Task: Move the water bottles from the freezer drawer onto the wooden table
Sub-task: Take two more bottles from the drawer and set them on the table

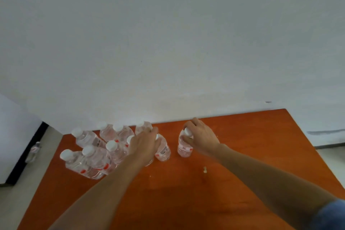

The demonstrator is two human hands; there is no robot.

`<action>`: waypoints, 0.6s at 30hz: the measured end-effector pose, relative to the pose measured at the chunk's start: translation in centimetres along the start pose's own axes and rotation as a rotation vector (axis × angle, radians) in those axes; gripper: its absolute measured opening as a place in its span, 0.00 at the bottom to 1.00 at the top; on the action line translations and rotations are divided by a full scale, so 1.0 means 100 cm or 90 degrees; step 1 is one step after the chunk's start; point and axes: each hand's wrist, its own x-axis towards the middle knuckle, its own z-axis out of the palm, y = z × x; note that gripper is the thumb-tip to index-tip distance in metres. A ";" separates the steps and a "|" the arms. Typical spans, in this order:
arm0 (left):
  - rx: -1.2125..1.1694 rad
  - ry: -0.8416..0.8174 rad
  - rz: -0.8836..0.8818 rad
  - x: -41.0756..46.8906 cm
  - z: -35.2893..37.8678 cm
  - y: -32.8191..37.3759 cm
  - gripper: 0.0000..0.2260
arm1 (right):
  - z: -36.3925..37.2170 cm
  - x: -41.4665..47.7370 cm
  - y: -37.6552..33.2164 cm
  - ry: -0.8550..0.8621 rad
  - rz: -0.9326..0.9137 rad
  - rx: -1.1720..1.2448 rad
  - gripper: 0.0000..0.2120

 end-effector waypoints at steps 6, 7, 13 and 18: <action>-0.048 0.001 0.047 0.006 -0.005 -0.014 0.14 | 0.013 0.000 -0.024 0.014 0.001 -0.002 0.18; -0.056 -0.002 0.058 0.005 -0.011 -0.017 0.15 | 0.014 -0.002 -0.029 0.013 0.011 -0.007 0.18; -0.051 0.026 0.150 -0.011 -0.047 -0.033 0.15 | 0.002 -0.028 -0.057 0.013 0.183 -0.034 0.28; -0.071 0.038 0.261 -0.028 -0.063 -0.015 0.13 | -0.016 -0.088 -0.062 0.033 0.327 -0.085 0.26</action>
